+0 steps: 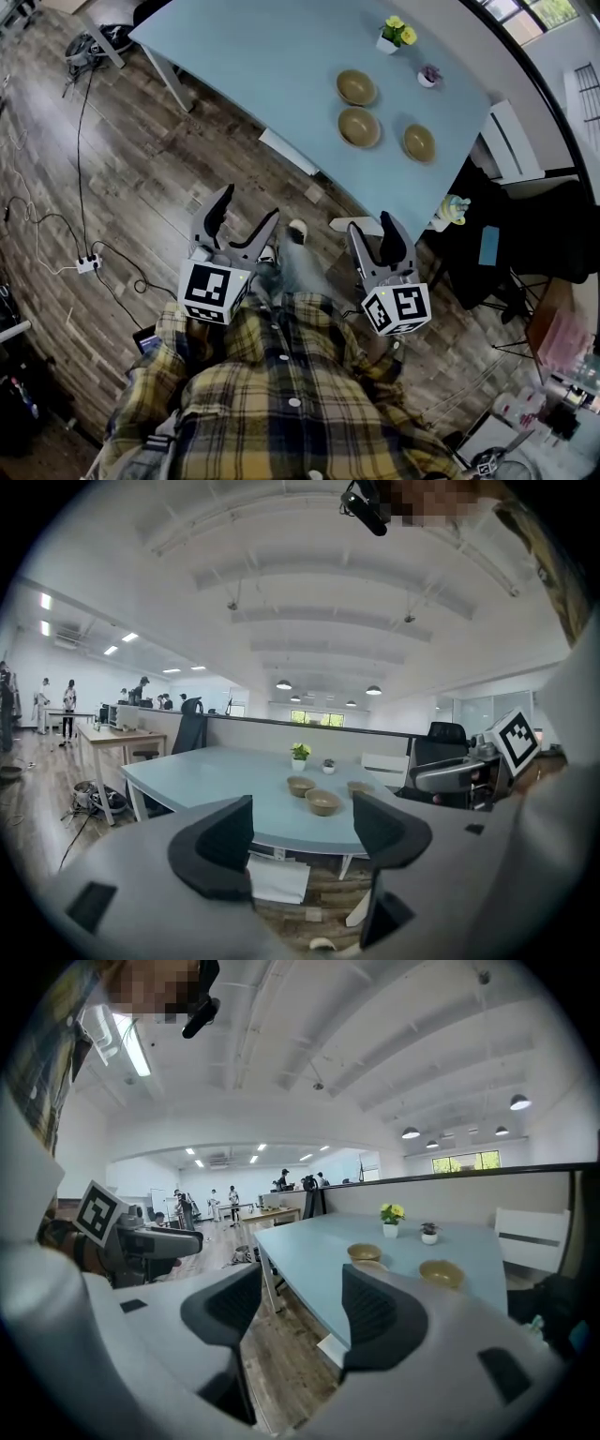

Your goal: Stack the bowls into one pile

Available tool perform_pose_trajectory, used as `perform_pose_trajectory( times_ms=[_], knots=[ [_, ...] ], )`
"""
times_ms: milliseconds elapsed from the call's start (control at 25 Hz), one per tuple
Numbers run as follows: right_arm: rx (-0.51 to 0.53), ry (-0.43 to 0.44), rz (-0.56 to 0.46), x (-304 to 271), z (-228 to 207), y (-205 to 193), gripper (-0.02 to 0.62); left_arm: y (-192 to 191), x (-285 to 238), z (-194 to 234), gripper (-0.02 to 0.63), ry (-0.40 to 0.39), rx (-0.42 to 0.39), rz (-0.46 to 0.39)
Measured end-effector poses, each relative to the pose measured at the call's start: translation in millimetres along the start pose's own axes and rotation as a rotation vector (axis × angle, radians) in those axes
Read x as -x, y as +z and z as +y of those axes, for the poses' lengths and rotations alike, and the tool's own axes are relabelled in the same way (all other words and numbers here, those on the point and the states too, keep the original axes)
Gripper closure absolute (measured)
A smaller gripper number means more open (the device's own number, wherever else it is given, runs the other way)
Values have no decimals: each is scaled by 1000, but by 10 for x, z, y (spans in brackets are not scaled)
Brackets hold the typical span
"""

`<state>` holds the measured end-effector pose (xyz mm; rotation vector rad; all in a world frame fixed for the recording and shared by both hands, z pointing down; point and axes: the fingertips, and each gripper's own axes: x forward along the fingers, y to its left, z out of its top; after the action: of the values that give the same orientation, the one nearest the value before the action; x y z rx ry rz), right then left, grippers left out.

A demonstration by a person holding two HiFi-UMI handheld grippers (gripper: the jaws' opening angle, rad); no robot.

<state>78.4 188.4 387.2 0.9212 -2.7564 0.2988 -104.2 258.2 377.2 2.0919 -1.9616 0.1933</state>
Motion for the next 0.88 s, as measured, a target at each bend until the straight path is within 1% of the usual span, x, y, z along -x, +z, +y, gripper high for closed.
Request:
perform_pose_trajectory(
  times_ms=[120,280,440,600,880],
  knots=[
    [-17,-21,6,-77,-143,-61,344,-43,-157,8,278,-20,-6,18],
    [-32,-28,11,-308,-398,-61,344,-9,-429,96,278,-20,-21,29],
    [-29,-57,2,-544,-682,72,344,99,-718,203,278,-35,-34,30],
    [-48,-83,5,-850,-955,166,345,265,-1182,358,278,-55,-34,23],
    [-65,-117,16,-1282,-1475,467,345,757,-2055,434,278,-113,-58,-1]
  ],
)
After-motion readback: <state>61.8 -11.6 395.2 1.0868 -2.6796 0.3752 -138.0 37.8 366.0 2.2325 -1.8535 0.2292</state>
